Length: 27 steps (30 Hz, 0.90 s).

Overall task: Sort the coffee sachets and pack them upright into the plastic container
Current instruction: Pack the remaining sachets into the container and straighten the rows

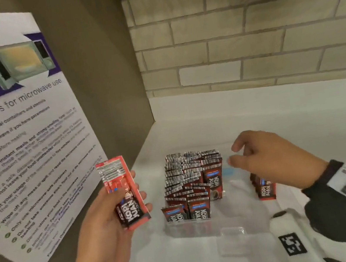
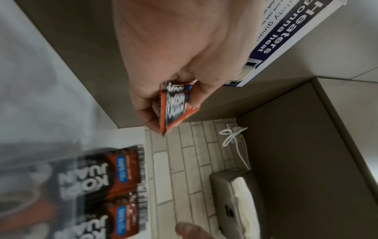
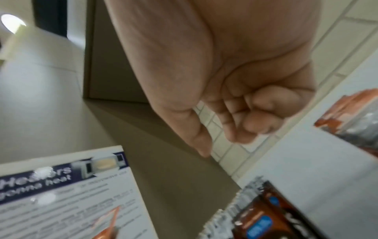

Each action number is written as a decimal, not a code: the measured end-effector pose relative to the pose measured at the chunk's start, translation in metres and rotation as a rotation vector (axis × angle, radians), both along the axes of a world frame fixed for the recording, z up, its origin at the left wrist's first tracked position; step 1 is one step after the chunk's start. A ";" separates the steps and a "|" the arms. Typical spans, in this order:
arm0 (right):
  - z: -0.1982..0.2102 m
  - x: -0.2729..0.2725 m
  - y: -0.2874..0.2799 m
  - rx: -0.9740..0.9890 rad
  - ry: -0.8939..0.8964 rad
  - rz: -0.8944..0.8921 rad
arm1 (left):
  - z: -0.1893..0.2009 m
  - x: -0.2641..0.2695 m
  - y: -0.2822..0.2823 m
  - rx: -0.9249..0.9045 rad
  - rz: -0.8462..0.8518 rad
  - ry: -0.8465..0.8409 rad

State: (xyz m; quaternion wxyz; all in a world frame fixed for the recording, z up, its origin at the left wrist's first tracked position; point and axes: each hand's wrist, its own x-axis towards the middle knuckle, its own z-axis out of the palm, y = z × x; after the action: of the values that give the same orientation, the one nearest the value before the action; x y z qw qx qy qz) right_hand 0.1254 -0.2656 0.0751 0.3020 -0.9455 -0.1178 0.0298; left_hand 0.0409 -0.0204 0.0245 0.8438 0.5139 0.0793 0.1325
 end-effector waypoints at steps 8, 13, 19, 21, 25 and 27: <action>-0.026 -0.025 0.043 0.737 0.216 0.281 | 0.030 0.019 -0.045 0.201 -0.130 -0.056; -0.030 -0.026 0.044 0.974 0.209 0.248 | 0.030 0.028 -0.068 0.277 -0.083 -0.056; -0.025 -0.026 0.044 0.775 -0.224 0.294 | 0.035 0.025 -0.079 0.151 -0.105 -0.045; -0.025 -0.030 0.048 0.614 -0.333 0.353 | 0.037 0.024 -0.080 0.043 -0.127 -0.033; -0.028 -0.031 0.052 0.692 -0.338 0.361 | 0.042 0.023 -0.076 -0.038 -0.107 -0.046; -0.031 -0.028 0.052 0.778 -0.270 0.268 | 0.043 0.024 -0.074 -0.088 -0.094 -0.058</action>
State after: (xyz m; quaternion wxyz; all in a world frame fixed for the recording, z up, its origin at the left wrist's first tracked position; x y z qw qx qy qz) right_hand 0.0971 -0.2137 0.0446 0.6113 -0.7330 -0.2803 -0.1019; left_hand 0.0651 -0.0948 0.0673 0.8729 0.4753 0.0362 0.1041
